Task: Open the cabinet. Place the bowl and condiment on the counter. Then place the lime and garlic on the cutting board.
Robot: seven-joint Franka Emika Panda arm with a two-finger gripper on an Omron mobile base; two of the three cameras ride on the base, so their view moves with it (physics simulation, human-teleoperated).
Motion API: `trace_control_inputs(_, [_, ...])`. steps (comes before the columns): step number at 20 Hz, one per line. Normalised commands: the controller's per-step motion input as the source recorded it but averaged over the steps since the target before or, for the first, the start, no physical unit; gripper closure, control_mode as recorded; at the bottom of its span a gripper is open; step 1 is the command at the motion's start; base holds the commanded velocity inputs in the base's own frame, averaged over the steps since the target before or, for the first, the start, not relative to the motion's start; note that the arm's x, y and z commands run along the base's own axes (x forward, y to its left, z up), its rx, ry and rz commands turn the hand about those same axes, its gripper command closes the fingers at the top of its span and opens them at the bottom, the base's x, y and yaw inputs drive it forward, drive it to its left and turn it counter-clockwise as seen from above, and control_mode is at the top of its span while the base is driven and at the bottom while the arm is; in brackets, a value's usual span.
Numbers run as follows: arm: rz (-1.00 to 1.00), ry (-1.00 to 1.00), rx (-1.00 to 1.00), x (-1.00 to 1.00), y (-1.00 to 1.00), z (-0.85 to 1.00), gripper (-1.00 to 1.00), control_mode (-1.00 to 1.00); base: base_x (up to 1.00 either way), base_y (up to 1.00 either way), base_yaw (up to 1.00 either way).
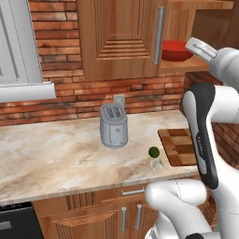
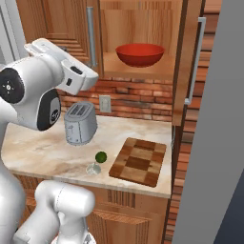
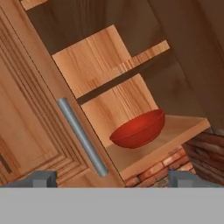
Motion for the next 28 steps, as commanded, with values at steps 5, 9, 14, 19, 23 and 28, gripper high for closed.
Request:
trace_control_inputs(5, [0.12, 0.22, 0.00, 0.01, 0.00, 0.00, -1.00, -1.00, 0.00, 0.00, 0.00])
trace_control_inputs(9, [0.14, 0.21, 0.00, 0.02, 0.02, 0.00, -1.00, -1.00, 0.00, 0.00, 0.00])
trace_control_inputs(14, [0.11, 0.08, 0.00, 0.00, 0.19, -0.03, -1.00, -1.00, 0.00, 0.00, 0.00])
trace_control_inputs(19, [0.06, 0.00, 0.00, 0.00, 0.28, -0.08, -1.00, -1.00, 0.00, 0.00, 0.00])
trace_control_inputs(23, [0.07, 0.00, 0.00, 0.03, 0.24, -0.25, -1.00, -1.00, 0.00, 0.00, 0.00])
trace_control_inputs(28, [0.03, -0.03, 0.01, 0.35, 0.05, -0.20, -1.00, -1.00, 0.00, 0.00, 0.00])
